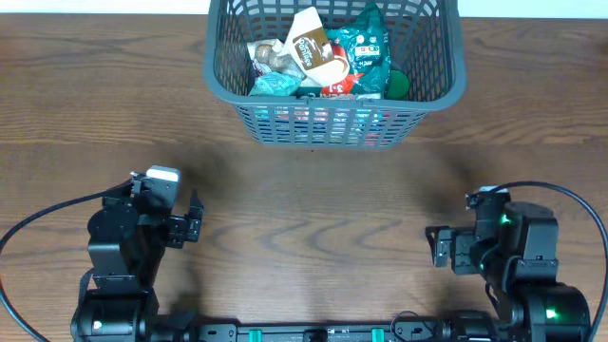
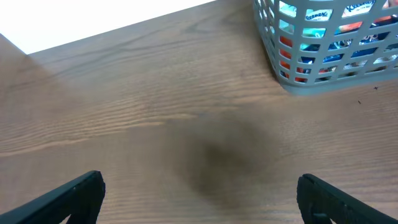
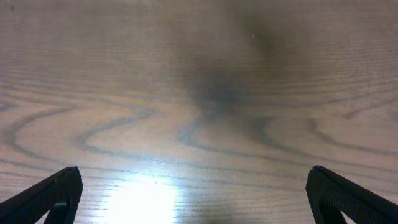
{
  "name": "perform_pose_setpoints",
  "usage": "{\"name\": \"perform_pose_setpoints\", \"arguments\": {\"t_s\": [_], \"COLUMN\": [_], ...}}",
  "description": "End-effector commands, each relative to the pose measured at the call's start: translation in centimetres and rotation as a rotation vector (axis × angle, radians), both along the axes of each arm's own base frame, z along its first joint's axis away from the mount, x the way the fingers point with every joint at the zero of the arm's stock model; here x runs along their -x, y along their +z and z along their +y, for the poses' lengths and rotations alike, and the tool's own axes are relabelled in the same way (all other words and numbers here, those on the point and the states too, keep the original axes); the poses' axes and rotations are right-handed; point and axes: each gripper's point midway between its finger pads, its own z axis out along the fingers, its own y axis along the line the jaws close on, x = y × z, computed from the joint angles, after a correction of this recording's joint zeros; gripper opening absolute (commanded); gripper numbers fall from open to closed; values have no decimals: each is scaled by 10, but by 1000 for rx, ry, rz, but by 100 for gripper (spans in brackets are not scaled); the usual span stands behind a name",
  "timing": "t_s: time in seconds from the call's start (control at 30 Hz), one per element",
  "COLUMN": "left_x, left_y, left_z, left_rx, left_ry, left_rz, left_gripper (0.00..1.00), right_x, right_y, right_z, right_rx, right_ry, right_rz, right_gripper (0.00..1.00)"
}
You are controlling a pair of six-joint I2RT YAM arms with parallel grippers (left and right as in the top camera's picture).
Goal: Pack container
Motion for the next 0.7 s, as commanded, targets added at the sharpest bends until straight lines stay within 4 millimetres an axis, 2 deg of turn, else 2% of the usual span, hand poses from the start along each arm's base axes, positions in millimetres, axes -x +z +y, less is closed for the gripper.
{"name": "perform_pose_setpoints", "arguments": {"t_s": [0.0, 0.17, 0.3, 0.47, 0.67], "left_x": [1, 1, 1, 1, 1], "left_y": [0, 0, 0, 0, 0], "left_z": [-2, -3, -3, -3, -3], "left_rx": [1, 1, 1, 1, 1], "left_ry": [-14, -14, -14, -14, -14], "left_rz": [-1, -1, -1, -1, -1], "left_gripper": [99, 99, 99, 99, 99], "right_x": [4, 2, -2, -23, -49], "right_y": [12, 34, 27, 12, 12], "right_z": [5, 19, 24, 32, 39], "right_rx": [-9, -38, -45, -61, -25], "right_ry": [30, 100, 127, 167, 217], "right_rz": [-83, -324, -488, -664, -824], "right_gripper": [99, 99, 99, 99, 99]}}
